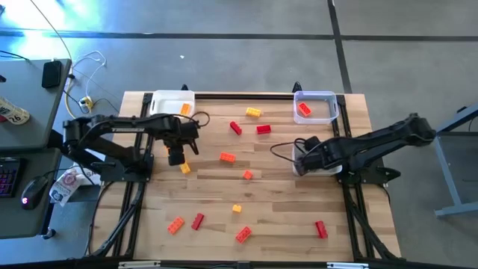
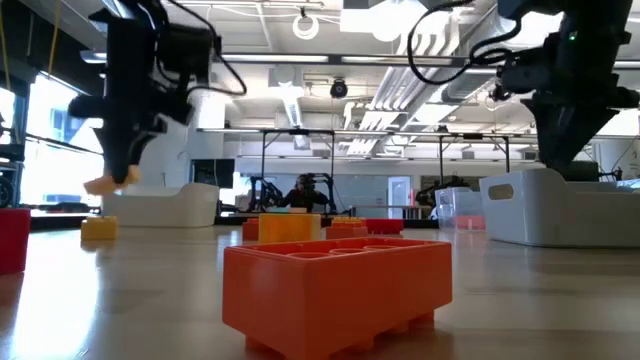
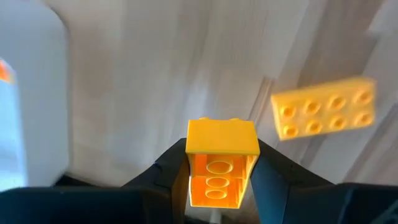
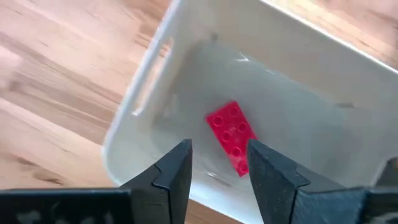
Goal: Sort & place blocks by color
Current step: Put the yellow game piece into the white bin
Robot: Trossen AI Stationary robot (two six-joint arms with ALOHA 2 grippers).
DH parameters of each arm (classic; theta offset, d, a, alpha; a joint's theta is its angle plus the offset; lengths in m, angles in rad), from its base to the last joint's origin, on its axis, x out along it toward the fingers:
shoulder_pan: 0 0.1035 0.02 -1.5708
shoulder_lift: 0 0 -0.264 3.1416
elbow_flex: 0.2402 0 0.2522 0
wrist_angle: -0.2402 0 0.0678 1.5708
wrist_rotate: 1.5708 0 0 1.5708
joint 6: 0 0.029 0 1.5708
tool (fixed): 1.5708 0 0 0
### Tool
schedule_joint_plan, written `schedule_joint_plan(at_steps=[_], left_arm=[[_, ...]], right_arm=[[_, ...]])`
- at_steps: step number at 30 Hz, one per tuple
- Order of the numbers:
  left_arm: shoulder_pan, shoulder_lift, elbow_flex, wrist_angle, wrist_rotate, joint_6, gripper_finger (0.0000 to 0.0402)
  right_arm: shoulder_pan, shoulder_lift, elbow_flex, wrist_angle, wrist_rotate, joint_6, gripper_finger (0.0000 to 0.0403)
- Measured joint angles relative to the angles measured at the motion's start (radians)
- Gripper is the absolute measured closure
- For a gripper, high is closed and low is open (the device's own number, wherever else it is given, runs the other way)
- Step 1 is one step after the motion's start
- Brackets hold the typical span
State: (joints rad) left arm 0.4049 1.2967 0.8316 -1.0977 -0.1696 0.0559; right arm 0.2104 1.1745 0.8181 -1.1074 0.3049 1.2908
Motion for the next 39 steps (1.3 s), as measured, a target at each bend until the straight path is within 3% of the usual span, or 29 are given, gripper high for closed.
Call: schedule_joint_plan(at_steps=[3,12,23,34,39], left_arm=[[0.0,-0.031,0.05,0.002,-0.016,0.008,0.0289],[0.006,-0.061,0.197,0.006,-0.245,0.049,0.0287],[0.152,-0.057,0.212,0.166,-0.368,0.059,0.0287],[0.408,0.043,0.212,0.317,-0.354,0.026,0.0287],[0.49,0.127,0.212,0.317,-0.275,0.026,0.0287]], right_arm=[[0.0,-0.024,0.0,0.056,0.02,-0.035,0.0265],[-0.001,-0.059,0.0,0.335,0.111,-0.248,0.0265],[-0.001,-0.057,0.0,0.78,0.182,-0.691,0.0265],[-0.002,-0.047,0.0,1.015,0.159,-0.991,0.0265],[-0.003,0.005,0.0,1.077,0.148,-1.043,0.0265]])
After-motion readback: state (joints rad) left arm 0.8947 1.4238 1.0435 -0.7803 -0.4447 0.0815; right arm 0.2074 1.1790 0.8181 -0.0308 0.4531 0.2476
